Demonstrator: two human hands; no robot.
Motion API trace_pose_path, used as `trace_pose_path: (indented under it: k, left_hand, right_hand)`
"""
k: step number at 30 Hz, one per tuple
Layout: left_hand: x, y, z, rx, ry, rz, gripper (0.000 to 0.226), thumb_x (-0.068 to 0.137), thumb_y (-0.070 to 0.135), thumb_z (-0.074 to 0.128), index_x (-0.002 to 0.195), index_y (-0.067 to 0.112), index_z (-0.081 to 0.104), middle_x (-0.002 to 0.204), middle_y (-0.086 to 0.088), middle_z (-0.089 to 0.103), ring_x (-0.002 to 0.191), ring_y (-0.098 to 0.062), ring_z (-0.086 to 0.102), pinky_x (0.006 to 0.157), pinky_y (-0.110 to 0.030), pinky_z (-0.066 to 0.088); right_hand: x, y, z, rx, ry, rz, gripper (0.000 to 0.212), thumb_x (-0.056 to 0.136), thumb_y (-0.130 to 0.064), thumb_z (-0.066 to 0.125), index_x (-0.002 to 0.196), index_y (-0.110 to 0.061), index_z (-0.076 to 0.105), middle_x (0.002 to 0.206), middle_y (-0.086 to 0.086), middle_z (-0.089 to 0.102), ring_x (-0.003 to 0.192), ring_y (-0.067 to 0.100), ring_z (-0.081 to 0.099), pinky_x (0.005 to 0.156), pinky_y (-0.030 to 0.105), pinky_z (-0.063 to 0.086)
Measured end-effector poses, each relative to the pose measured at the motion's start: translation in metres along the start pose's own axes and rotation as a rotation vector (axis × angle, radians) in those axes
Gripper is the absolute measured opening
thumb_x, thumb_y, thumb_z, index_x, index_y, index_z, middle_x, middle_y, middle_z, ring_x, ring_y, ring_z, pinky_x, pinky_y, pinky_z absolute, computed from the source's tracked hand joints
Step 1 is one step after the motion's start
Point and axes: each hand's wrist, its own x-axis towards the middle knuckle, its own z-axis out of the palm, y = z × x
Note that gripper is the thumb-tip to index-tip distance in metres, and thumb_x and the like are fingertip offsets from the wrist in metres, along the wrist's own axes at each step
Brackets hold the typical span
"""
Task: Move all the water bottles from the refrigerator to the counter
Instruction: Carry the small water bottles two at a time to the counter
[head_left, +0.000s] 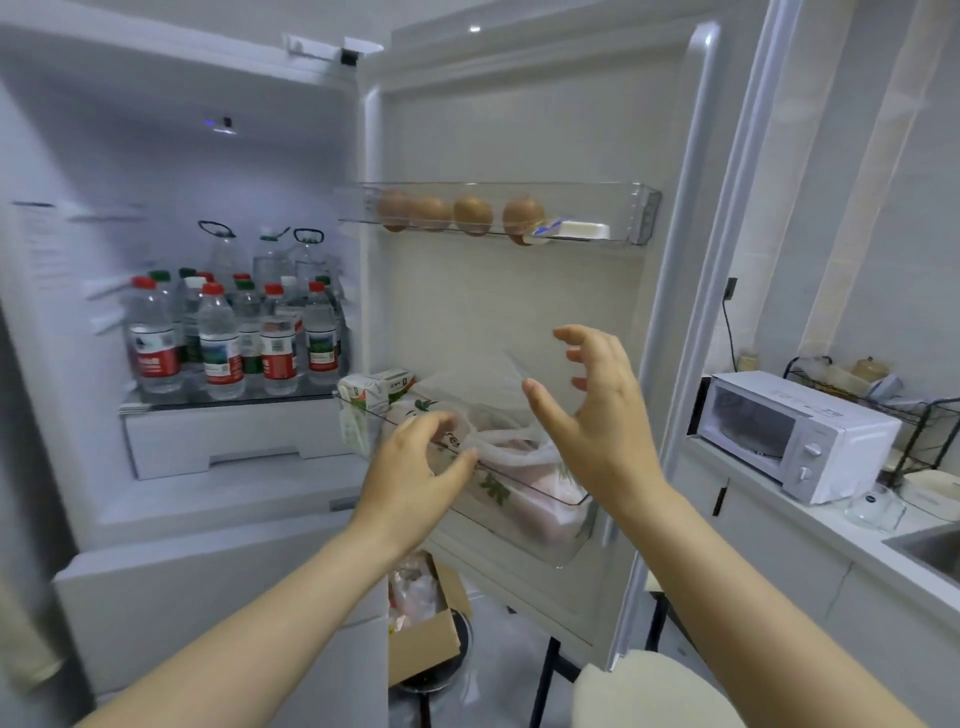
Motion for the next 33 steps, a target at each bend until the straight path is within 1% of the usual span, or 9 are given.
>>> trace_pose_path:
  k: [4,11,14,17,20,23,27,29,33]
  left_hand:
    - [-0.002,-0.028,-0.060,0.003,0.087,-0.007,0.038,0.088,0.030,0.067,0.125,0.022,0.059,0.120,0.009,0.060,0.107,-0.003,0.054,0.091,-0.016,0.040]
    - [0.003,-0.093,-0.171,0.050,0.180,0.003,0.037,0.089,0.024,0.066,0.125,0.020,0.059,0.121,0.009,0.061,0.111,-0.005,0.056,0.098,-0.025,0.046]
    - [0.011,-0.119,-0.211,0.036,0.206,0.022,0.035,0.089,0.021,0.066,0.123,0.019,0.060,0.117,0.009,0.063,0.109,-0.004,0.057,0.095,-0.017,0.044]
    - [0.018,-0.147,-0.241,0.055,0.207,0.022,0.035,0.089,0.020,0.065,0.124,0.020,0.060,0.119,0.009,0.062,0.109,-0.002,0.057,0.092,-0.009,0.041]
    - [0.022,-0.177,-0.257,0.188,0.141,0.039,0.041,0.090,0.019,0.062,0.130,0.019,0.056,0.127,0.007,0.059,0.116,-0.004,0.053,0.098,-0.014,0.037]
    - [0.029,-0.206,-0.265,0.282,0.080,0.016,0.044,0.091,0.021,0.060,0.135,0.017,0.051,0.134,0.005,0.054,0.124,-0.008,0.049,0.100,-0.016,0.032]
    - [0.052,-0.236,-0.266,0.334,0.080,0.003,0.044,0.091,0.021,0.060,0.134,0.016,0.052,0.133,0.004,0.054,0.123,-0.010,0.050,0.098,-0.014,0.030]
    - [0.067,-0.250,-0.263,0.361,0.077,-0.006,0.045,0.092,0.022,0.060,0.135,0.016,0.051,0.132,0.003,0.054,0.122,-0.011,0.050,0.098,-0.016,0.032]
    - [0.097,-0.276,-0.253,0.431,0.069,-0.031,0.048,0.092,0.025,0.059,0.138,0.018,0.048,0.136,0.003,0.053,0.123,-0.014,0.049,0.101,-0.021,0.034]
  right_hand:
    - [0.007,-0.038,0.051,0.045,-0.046,-0.022,0.044,0.087,-0.026,0.069,0.126,-0.014,0.052,0.122,0.000,0.054,0.110,0.013,0.054,0.090,0.037,0.051]
    - [0.020,-0.105,0.153,0.111,-0.128,0.015,0.031,0.088,-0.023,0.068,0.116,-0.016,0.058,0.113,-0.003,0.062,0.104,0.012,0.058,0.090,0.033,0.049]
    - [0.022,-0.129,0.199,0.145,-0.138,0.035,0.028,0.088,-0.023,0.068,0.114,-0.015,0.060,0.109,-0.005,0.062,0.103,0.012,0.059,0.089,0.030,0.049]
    - [0.016,-0.143,0.241,0.159,-0.165,0.067,0.028,0.088,-0.024,0.068,0.115,-0.016,0.061,0.110,-0.005,0.063,0.104,0.011,0.058,0.092,0.032,0.050]
    - [0.006,-0.146,0.278,0.070,-0.220,0.035,0.031,0.089,-0.024,0.067,0.117,-0.014,0.060,0.114,-0.004,0.063,0.107,0.013,0.058,0.091,0.026,0.045]
    - [0.004,-0.142,0.308,-0.011,-0.305,0.000,0.033,0.090,-0.026,0.065,0.120,-0.015,0.059,0.118,-0.003,0.062,0.111,0.014,0.057,0.088,0.022,0.041]
    - [0.018,-0.129,0.341,-0.034,-0.352,0.010,0.034,0.091,-0.028,0.064,0.123,-0.017,0.056,0.121,-0.003,0.060,0.113,0.014,0.056,0.090,0.024,0.043]
    - [0.028,-0.120,0.358,-0.041,-0.368,-0.001,0.035,0.092,-0.028,0.063,0.124,-0.017,0.056,0.123,-0.003,0.059,0.115,0.015,0.055,0.091,0.025,0.042]
    - [0.052,-0.098,0.390,-0.050,-0.387,-0.035,0.035,0.092,-0.029,0.061,0.125,-0.018,0.055,0.125,-0.003,0.058,0.114,0.017,0.056,0.091,0.033,0.048]
